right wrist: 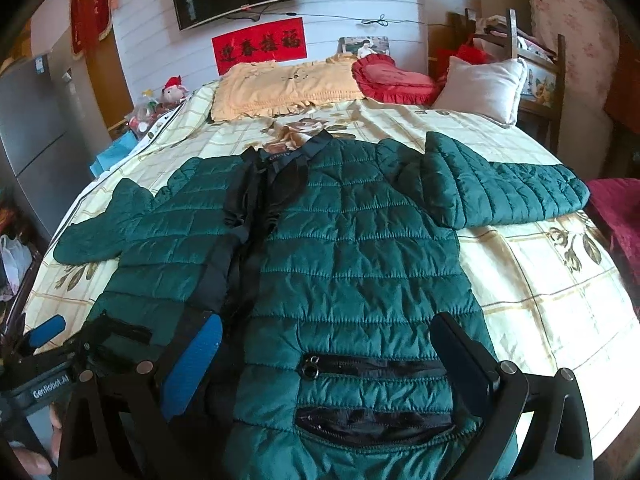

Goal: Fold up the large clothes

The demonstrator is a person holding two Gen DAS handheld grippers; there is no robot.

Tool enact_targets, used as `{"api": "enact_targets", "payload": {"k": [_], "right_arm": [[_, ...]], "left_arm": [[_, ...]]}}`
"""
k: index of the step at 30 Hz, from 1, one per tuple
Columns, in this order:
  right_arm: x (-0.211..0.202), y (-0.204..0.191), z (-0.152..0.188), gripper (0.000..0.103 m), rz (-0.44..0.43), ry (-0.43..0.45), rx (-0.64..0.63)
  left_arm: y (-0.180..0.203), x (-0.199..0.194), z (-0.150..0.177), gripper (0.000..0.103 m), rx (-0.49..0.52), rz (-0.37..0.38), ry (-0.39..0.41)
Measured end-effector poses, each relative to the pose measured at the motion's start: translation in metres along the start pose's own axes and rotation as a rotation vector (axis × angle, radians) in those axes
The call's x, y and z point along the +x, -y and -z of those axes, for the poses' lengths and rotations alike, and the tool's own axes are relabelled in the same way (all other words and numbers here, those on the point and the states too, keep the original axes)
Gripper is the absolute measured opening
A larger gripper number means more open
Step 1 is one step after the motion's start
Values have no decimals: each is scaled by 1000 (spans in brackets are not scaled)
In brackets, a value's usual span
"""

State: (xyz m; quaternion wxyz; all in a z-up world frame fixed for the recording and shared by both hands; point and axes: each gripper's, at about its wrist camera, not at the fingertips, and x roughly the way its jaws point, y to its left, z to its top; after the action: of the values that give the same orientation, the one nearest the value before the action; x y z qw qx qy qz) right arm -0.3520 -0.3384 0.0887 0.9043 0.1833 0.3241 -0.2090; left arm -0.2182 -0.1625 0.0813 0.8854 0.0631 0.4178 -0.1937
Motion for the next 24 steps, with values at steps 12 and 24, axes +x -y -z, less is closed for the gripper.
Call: {"api": "enact_targets", "payload": {"k": [12, 24], "right_arm": [[-11, -11, 19, 103, 10, -26, -13], [-22, -17, 31, 103, 12, -33, -29]], "left_arm": [[2, -14, 20, 102, 3, 30, -14], [11, -20, 33, 102, 36, 51, -27]]}}
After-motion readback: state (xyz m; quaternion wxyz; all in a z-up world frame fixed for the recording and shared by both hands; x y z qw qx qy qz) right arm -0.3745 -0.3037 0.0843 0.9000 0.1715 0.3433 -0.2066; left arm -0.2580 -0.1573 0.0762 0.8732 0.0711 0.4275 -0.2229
